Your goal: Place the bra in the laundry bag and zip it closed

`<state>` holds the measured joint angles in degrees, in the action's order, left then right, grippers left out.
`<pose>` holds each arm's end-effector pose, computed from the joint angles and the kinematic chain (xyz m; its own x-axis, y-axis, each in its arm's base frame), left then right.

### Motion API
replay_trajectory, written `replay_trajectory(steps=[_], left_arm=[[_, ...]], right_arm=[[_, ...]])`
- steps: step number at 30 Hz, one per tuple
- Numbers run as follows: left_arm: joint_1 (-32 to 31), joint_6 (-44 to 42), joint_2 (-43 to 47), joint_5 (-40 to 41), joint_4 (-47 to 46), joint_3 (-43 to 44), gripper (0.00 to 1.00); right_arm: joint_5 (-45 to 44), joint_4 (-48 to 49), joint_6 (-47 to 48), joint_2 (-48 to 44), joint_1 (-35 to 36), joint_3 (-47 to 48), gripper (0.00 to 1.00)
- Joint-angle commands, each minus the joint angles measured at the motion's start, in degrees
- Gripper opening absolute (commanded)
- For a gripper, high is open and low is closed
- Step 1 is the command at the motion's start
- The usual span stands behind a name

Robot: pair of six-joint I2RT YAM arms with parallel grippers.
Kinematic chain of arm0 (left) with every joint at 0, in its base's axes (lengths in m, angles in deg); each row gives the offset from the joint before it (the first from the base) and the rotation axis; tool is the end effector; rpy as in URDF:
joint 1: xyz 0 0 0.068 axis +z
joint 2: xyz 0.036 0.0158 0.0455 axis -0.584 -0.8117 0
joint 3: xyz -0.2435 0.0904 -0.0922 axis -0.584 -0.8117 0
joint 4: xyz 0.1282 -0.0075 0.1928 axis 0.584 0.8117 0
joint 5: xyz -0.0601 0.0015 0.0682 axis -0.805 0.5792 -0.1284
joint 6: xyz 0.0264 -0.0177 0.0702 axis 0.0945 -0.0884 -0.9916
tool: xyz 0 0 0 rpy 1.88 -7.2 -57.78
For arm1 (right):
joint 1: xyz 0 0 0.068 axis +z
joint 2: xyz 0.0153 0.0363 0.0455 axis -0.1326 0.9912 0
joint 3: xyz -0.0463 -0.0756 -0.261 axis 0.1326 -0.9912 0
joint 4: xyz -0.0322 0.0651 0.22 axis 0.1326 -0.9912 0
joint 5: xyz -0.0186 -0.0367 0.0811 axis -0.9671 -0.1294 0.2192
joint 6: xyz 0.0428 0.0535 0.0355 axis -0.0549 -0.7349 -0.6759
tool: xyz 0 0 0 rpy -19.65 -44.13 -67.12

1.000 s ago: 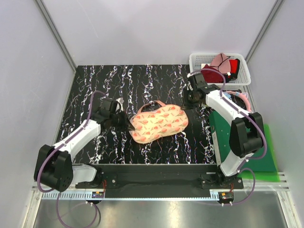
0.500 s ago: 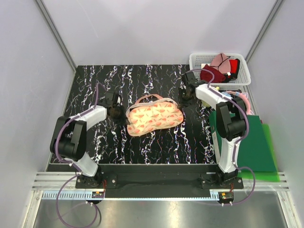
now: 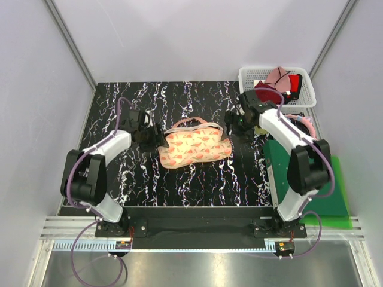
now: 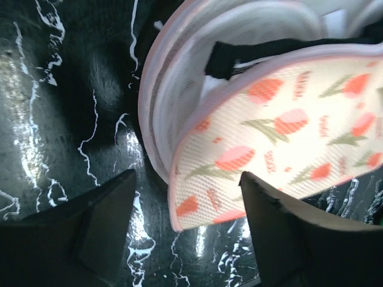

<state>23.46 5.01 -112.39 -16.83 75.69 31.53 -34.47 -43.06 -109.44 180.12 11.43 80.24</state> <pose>0.2971 -0.0831 0.1861 -0.9028 -0.2486 -0.3509 -0.0747 0.8943 -0.4412 0.3305 0.1282 0.2336 -0.9468 0.0487 -0.3181 -0.0594 0.9450 0.3215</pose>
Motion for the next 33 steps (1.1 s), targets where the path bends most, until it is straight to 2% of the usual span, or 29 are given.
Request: replay_trajectory(steps=[1,3,8,14,16,21,24,28,29,33], left_arm=[[0.8,-7.6,4.4,-2.1,2.2,4.0,0.85],[0.8,-13.1,3.0,-2.5,2.9,6.7,0.89],[0.9,-23.5,-9.3,-4.6,10.1,15.7,0.98],[1.7,-33.2,-15.6,-6.8,10.0,21.9,0.99],[2.1,-34.1,-16.6,-7.6,9.7,23.7,0.99],[2.8,-34.1,-19.6,-15.7,7.5,25.3,0.99],[2.8,-32.2,-21.2,-18.7,7.2,26.3,0.92],[3.0,-28.2,-23.0,-18.1,6.4,26.1,0.71],[3.0,-27.6,-23.0,-17.5,6.4,26.0,0.6],[3.5,-24.0,-21.3,-18.1,4.1,23.1,0.43]], right_arm=[[7.0,-1.4,-1.9,-10.1,-0.3,-6.4,0.87],[10.3,0.4,-3.5,-13.0,-0.3,-10.6,0.91],[18.8,8.5,-8.4,-16.9,-0.2,-20.4,0.92],[22.2,11.5,-10.7,-18.7,2.9,-25.9,0.93],[23.2,12.6,-11.7,-19.3,3.6,-27.6,0.93],[23.8,16.7,-15.6,-20.3,6.7,-31.9,0.93],[24.3,19.6,-18.5,-20.2,8.0,-33.5,0.93],[25.0,25.9,-22.7,-19.2,9.2,-34.9,0.92],[24.7,26.9,-24.3,-18.9,9.4,-35.1,0.91],[24.5,34.4,-29.2,-16.5,10.4,-36.8,0.9]])
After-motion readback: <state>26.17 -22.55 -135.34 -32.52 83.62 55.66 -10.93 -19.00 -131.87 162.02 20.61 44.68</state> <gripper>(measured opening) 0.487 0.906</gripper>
